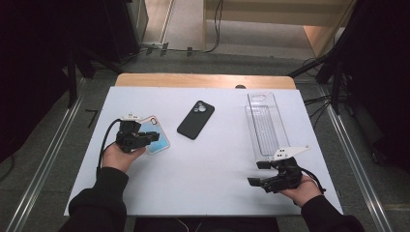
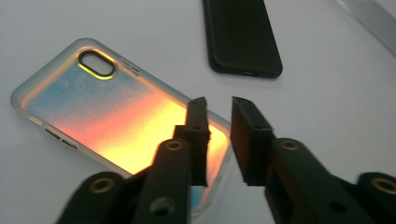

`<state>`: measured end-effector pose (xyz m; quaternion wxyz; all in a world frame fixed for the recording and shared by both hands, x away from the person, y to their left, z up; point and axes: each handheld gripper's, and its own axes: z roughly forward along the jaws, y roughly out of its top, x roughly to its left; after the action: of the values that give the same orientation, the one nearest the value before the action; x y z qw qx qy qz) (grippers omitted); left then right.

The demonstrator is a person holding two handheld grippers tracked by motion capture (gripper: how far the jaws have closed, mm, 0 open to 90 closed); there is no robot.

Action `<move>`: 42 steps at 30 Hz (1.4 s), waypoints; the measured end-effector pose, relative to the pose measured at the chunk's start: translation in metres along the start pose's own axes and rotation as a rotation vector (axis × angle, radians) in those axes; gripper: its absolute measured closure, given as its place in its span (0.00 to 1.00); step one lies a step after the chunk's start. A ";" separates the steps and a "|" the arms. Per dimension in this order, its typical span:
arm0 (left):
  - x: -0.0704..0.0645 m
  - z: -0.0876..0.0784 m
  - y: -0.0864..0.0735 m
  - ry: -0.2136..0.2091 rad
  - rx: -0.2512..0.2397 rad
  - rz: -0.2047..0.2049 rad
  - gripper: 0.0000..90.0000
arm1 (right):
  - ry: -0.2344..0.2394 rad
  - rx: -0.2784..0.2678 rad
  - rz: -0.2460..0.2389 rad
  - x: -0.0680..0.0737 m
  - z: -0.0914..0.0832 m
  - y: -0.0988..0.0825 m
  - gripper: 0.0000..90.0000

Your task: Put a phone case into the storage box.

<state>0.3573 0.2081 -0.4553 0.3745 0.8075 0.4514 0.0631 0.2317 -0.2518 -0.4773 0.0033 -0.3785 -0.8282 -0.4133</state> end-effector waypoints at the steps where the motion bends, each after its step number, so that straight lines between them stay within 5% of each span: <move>1: 0.001 0.000 -0.001 -0.011 -0.004 -0.010 1.00 | 0.000 0.000 -0.002 0.000 0.000 0.000 0.23; 6: 0.006 0.003 -0.006 -0.056 -0.007 -0.034 1.00 | -0.002 0.003 -0.005 -0.001 0.000 0.000 0.23; 12: 0.006 0.011 -0.012 -0.016 0.033 -0.010 1.00 | -0.004 0.003 -0.004 0.000 0.000 0.000 0.23; 21: 0.013 0.023 -0.022 0.015 0.098 -0.045 1.00 | -0.005 0.007 -0.003 -0.001 0.000 0.000 0.23; 42: 0.024 0.008 -0.029 0.046 0.120 -0.088 1.00 | -0.008 0.006 -0.003 -0.001 0.000 0.000 0.23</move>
<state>0.3556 0.2311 -0.4858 0.3172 0.8062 0.4980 0.0381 0.2318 -0.2525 -0.4776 0.0004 -0.3789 -0.8300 -0.4093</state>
